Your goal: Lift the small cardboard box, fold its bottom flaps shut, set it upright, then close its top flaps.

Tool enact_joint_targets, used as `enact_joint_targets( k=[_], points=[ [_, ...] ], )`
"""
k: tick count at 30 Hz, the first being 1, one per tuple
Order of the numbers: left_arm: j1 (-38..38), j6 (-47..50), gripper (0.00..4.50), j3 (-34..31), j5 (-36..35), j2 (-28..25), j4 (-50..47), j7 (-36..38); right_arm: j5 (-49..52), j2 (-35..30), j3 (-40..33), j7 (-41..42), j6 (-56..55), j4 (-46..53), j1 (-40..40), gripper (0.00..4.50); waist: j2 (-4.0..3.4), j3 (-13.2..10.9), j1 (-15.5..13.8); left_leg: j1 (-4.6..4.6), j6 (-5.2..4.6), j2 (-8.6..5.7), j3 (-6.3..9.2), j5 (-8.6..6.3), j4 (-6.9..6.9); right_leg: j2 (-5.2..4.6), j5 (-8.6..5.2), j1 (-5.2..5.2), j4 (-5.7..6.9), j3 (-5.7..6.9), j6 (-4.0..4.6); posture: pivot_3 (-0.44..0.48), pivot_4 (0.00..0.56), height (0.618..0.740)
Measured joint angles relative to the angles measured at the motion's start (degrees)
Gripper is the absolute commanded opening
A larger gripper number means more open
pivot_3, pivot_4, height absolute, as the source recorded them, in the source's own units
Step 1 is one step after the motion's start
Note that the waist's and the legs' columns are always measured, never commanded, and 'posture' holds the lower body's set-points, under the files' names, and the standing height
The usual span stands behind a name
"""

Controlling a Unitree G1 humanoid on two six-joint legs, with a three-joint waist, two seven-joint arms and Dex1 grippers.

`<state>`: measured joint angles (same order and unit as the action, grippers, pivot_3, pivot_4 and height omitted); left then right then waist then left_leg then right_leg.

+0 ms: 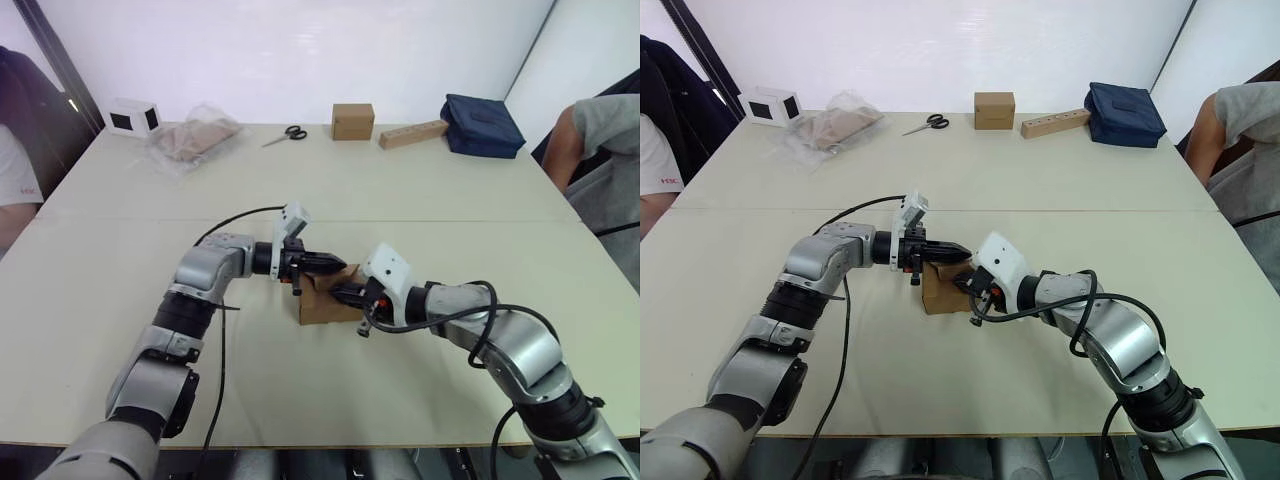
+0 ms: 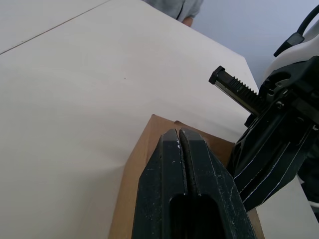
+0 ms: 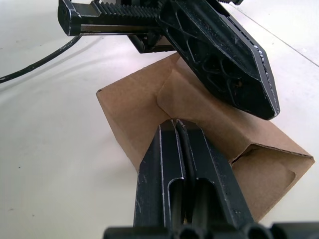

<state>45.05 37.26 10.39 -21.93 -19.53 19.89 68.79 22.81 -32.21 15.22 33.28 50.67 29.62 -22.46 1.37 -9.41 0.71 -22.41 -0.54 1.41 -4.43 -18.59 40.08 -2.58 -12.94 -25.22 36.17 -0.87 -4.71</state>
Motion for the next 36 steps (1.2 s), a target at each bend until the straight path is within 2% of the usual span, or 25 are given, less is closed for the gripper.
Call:
enact_joint_targets(
  k=[15, 20, 27, 32, 36],
  points=[
    [-0.9, 0.0, 0.02, -1.7, -1.1, 0.3, -1.0, -2.5, -1.0, 1.4, -0.7, 0.4, -2.1, -4.0, -1.5, 0.0, 0.0, 0.0, 0.0, 0.01, 0.0, 0.0, 0.0, 0.0, 0.0, 0.0, 0.0, 0.0, 0.01, 0.0, -0.01, 0.0, 0.15, 0.74],
    [-3.1, -0.3, 0.02, -0.9, -1.0, -1.1, -3.2, -2.3, 3.6, 1.2, -5.1, 1.1, 1.7, 0.5, 1.5, 0.0, 0.0, 0.0, 0.0, -0.01, 0.0, 0.0, 0.0, 0.0, -0.01, -0.03, 0.01, 0.0, -0.01, 0.0, -0.01, 0.0, 0.15, 0.74],
    [-5.4, -1.8, 0.02, -0.3, -0.2, -2.1, -5.7, -2.6, 9.5, 2.3, -12.6, -0.5, 4.9, 4.0, 1.0, 0.0, 0.0, 0.0, 0.0, 0.04, 0.0, 0.0, 0.0, 0.0, 0.0, -0.04, 0.0, 0.03, 0.01, 0.0, 0.01, 0.0, 0.15, 0.74],
    [-6.9, -1.0, 0.02, -0.2, -0.2, -3.7, -9.1, -2.8, 8.5, 3.4, -12.6, -2.5, 3.8, 1.3, -1.8, 0.0, -0.01, 0.0, 0.1, 0.05, 0.0, 0.04, -0.01, 0.0, -0.01, 0.0, 0.0, 0.02, 0.03, 0.0, 0.01, 0.0, 0.15, 0.74],
    [-7.0, 3.3, 0.02, -2.5, -2.7, -4.9, -11.9, -4.2, 8.2, 4.9, -12.1, -3.0, 3.4, -0.7, -4.6, 0.0, -0.02, 0.0, 0.1, 0.03, 0.0, 0.05, 0.0, 0.0, -0.01, 0.01, 0.01, -0.02, 0.05, 0.0, -0.01, 0.0, 0.15, 0.74]
  ],
)
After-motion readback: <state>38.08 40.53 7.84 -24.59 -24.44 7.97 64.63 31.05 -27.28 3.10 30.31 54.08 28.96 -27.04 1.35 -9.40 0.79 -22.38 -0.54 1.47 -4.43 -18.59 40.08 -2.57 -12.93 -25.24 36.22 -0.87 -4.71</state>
